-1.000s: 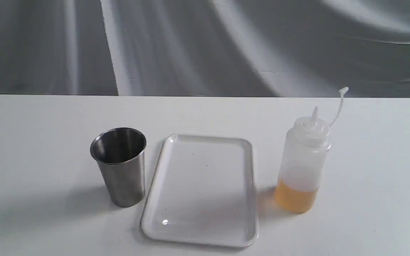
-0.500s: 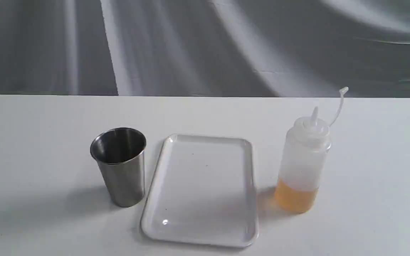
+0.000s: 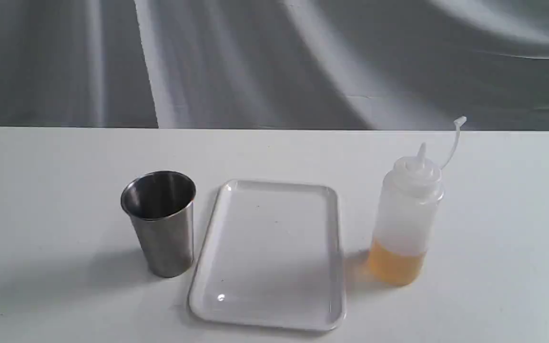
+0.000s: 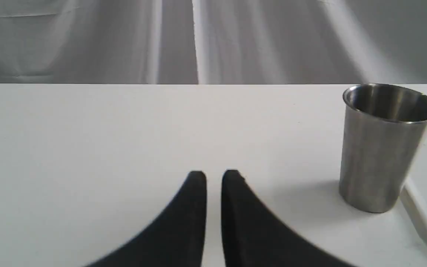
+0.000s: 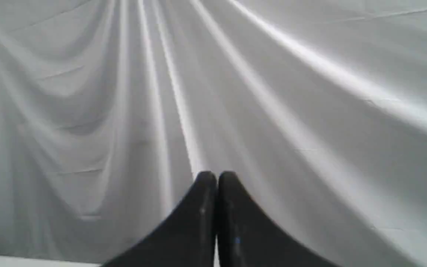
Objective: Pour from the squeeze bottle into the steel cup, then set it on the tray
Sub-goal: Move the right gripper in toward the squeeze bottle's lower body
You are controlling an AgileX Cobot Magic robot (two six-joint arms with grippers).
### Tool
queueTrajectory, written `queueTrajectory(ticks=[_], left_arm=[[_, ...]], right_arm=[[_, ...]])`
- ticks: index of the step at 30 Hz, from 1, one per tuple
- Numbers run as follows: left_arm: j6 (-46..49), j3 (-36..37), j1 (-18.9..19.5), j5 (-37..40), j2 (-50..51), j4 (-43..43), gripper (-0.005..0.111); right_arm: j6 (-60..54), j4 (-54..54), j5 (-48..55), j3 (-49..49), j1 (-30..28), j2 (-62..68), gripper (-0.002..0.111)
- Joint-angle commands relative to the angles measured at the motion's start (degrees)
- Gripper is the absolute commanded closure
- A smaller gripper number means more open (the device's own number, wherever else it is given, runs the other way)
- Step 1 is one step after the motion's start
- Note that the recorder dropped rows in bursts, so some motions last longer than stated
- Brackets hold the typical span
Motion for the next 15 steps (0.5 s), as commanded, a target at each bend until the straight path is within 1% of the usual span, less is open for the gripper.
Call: queueTrajectory(ticks=[1,5,8,13,15], left_arm=[[-0.2,0.3,-0.1,-0.4,-0.1,0.0,0.098],[-0.2,0.3,-0.1,-0.4,-0.1,0.0,0.098],[-0.2,0.3,-0.1,-0.4,-0.1,0.0,0.098],[-0.3,0.3,-0.1,-0.4,-0.1,0.0,0.098],[-0.3,0.3,-0.1,-0.4,-0.1,0.0,0.098]], right_arm=[[0.0,-1.4,-4.0,3.0,2.7,4.0,0.108],[0.0,-1.4,-6.5,5.8,3.5,9.0,0.108],[0.0,0.0,-11.5,9.1,3.5,11.8,0.108],[-1.1,4.4,-23.7,16.4,3.5,15.2,0.108],[-2.6,5.6,-25.2,18.3,3.5,16.5,0.108]])
